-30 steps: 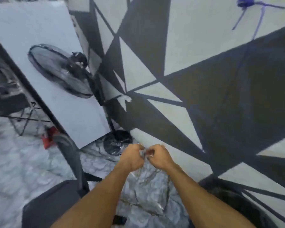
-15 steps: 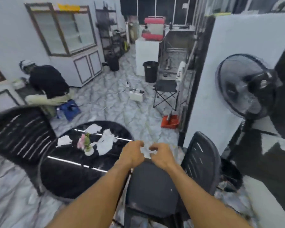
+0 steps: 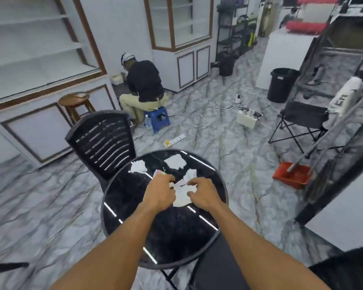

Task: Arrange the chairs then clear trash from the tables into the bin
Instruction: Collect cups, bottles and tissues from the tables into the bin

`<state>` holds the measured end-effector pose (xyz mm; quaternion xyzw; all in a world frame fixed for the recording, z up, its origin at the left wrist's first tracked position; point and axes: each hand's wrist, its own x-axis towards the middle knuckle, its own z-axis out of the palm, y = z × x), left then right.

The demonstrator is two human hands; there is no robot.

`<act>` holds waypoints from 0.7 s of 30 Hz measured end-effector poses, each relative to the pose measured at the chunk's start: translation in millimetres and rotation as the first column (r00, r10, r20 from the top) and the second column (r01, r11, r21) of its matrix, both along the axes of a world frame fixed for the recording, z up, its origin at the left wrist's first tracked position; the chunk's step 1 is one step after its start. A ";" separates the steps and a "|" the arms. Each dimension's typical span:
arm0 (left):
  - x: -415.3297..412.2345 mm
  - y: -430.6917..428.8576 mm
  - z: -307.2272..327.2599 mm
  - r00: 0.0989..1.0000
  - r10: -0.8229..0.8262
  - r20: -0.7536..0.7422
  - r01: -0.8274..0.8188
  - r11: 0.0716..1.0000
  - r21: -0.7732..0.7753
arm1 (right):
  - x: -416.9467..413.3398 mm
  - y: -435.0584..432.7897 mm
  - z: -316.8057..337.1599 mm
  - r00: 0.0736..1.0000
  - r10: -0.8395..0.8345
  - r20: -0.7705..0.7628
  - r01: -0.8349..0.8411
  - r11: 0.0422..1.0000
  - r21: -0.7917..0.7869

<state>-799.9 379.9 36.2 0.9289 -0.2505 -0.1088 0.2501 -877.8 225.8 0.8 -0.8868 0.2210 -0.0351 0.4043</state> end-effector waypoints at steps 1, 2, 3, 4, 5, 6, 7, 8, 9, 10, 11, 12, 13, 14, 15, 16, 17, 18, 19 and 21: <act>9.6 2.6 3.0 1.000 0.022 0.009 -0.022 1.000 -0.002 | 12.0 -1.2 -1.1 1.000 0.021 -0.014 -0.021 1.000 -0.002; 20.3 5.2 6.4 0.999 0.040 0.021 -0.040 0.999 -0.003 | 24.4 -2.2 -1.5 0.999 0.046 -0.023 -0.047 0.999 -0.006; 31.8 7.6 10.5 0.998 0.055 0.035 -0.055 0.998 -0.005 | 37.1 -2.5 -1.4 0.997 0.070 -0.029 -0.071 0.997 -0.012; 44.3 10.6 13.8 0.997 0.066 0.042 -0.066 0.998 -0.012 | 49.8 -2.0 -0.6 0.995 0.090 -0.033 -0.091 0.996 -0.019; 57.5 13.4 16.0 0.996 0.078 0.044 -0.077 0.997 -0.017 | 62.4 -1.1 0.4 0.994 0.105 -0.031 -0.106 0.994 -0.027; 70.7 16.1 17.5 0.994 0.094 0.049 -0.093 0.996 -0.020 | 75.3 -0.2 1.4 0.993 0.117 -0.022 -0.117 0.993 -0.032; 84.7 19.0 17.4 0.992 0.113 0.061 -0.112 0.994 -0.014 | 89.2 0.9 1.9 0.992 0.127 -0.008 -0.127 0.991 -0.032; 99.3 21.6 14.9 0.989 0.130 0.074 -0.130 0.992 -0.005 | 103.7 1.9 1.9 0.991 0.133 0.001 -0.133 0.991 -0.026; 113.0 23.6 11.6 0.987 0.140 0.082 -0.141 0.990 0.004 | 118.1 2.7 1.5 0.991 0.132 0.007 -0.132 0.991 -0.019; 126.6 24.9 7.2 0.986 0.143 0.085 -0.145 0.989 0.009 | 132.7 2.9 0.1 0.992 0.125 0.009 -0.125 0.992 -0.015; 140.1 25.0 1.7 0.986 0.142 0.082 -0.143 0.990 0.010 | 146.9 2.2 -2.7 0.993 0.115 0.009 -0.115 0.993 -0.015; 153.7 24.7 -5.2 0.988 0.139 0.072 -0.140 0.990 0.011 | 159.8 0.1 -6.5 0.995 0.101 -0.001 -0.101 0.995 -0.017; 167.3 24.3 -14.3 0.990 0.134 0.053 -0.135 0.991 0.017 | 170.7 -2.9 -11.7 0.997 0.079 -0.023 -0.080 0.996 -0.025; 181.5 24.4 -25.3 0.992 0.127 0.029 -0.128 0.991 0.028 | 179.3 -7.0 -18.3 0.997 0.043 -0.059 -0.046 0.998 -0.051; 196.6 24.5 -38.0 0.993 0.122 -0.011 -0.121 0.992 0.040 | 185.6 -11.9 -26.9 0.994 -0.001 -0.113 -0.010 0.995 -0.097; 211.4 25.4 -52.0 0.990 0.124 -0.065 -0.120 0.991 0.053 | 188.9 -16.7 -37.3 0.982 -0.044 -0.183 0.016 0.989 -0.148; 226.1 26.0 -66.0 0.985 0.128 -0.116 -0.120 0.990 0.070 | 190.1 -20.8 -48.8 0.962 -0.075 -0.263 0.026 0.982 -0.188; 240.0 26.1 -80.2 0.980 0.127 -0.153 -0.114 0.989 0.095 | 189.8 -23.1 -60.6 0.930 -0.091 -0.356 0.014 0.977 -0.212; 251.9 26.2 -94.7 0.977 0.120 -0.178 -0.098 0.987 0.129 | 188.9 -23.3 -72.4 0.886 -0.095 -0.454 -0.010 0.975 -0.222; 273.4 23.9 -121.2 0.978 0.083 -0.190 -0.039 0.973 0.227 | 189.3 -21.3 -93.6 0.783 -0.101 -0.613 -0.048 0.974 -0.221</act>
